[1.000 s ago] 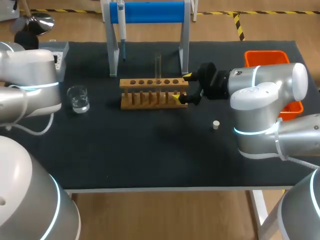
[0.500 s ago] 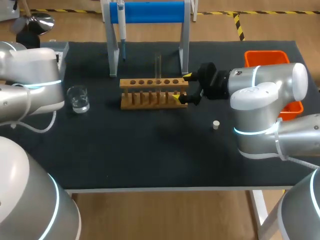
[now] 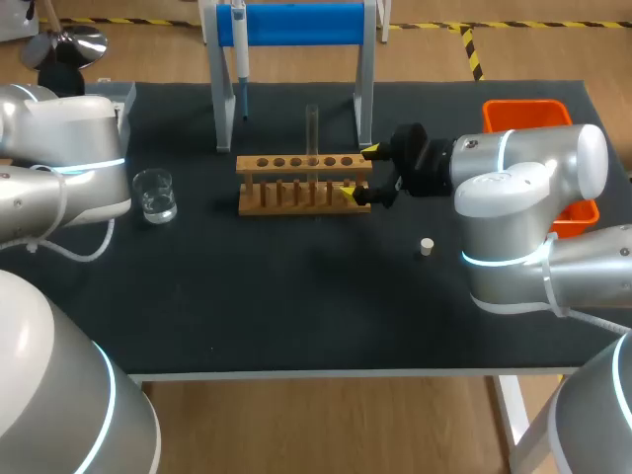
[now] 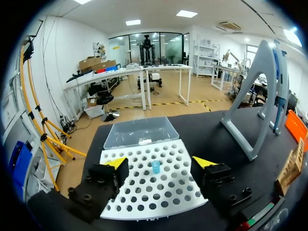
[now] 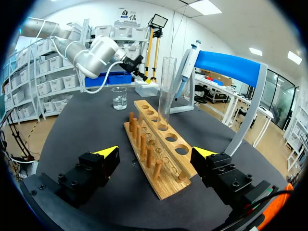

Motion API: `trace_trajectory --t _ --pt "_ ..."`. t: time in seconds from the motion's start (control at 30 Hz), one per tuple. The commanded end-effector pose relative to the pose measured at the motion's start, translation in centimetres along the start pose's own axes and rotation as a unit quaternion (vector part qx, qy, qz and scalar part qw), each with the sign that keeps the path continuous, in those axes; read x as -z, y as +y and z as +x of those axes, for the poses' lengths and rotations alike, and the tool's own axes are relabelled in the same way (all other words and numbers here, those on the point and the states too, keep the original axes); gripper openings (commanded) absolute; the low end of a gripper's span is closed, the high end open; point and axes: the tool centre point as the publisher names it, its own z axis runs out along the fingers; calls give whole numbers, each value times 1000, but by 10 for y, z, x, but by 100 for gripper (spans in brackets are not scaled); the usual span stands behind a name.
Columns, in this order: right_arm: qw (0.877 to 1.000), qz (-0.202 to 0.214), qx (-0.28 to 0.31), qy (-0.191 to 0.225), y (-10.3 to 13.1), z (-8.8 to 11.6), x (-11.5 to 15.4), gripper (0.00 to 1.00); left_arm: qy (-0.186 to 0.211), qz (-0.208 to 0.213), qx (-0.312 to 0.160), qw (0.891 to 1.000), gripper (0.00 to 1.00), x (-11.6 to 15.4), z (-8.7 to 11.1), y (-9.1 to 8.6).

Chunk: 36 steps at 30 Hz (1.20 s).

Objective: Invert the test tube, pick up the pipette, mount the tip to pipette, aspirate from beaker and dispense into the tube, eject the tip, return the pipette, and cap with the stopper.

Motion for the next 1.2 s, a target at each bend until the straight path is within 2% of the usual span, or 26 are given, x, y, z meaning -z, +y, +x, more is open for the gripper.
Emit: trace_trajectory --t 0.03,0.1,0.33,1.2 --pt "1000 -1 0 0 -1 0 1 100 0 -2 -1 1000 49 -4 0 -1" --pt "1000 -1 0 0 -1 0 1 100 -1 -2 -2 1000 45 -4 0 -1" --pt "1000 -1 0 0 -1 0 1 100 -3 0 -1 1000 47 -5 -1 -2" --pt "1000 -1 0 0 -1 0 1 100 4 -4 5 1000 45 -10 -5 0"
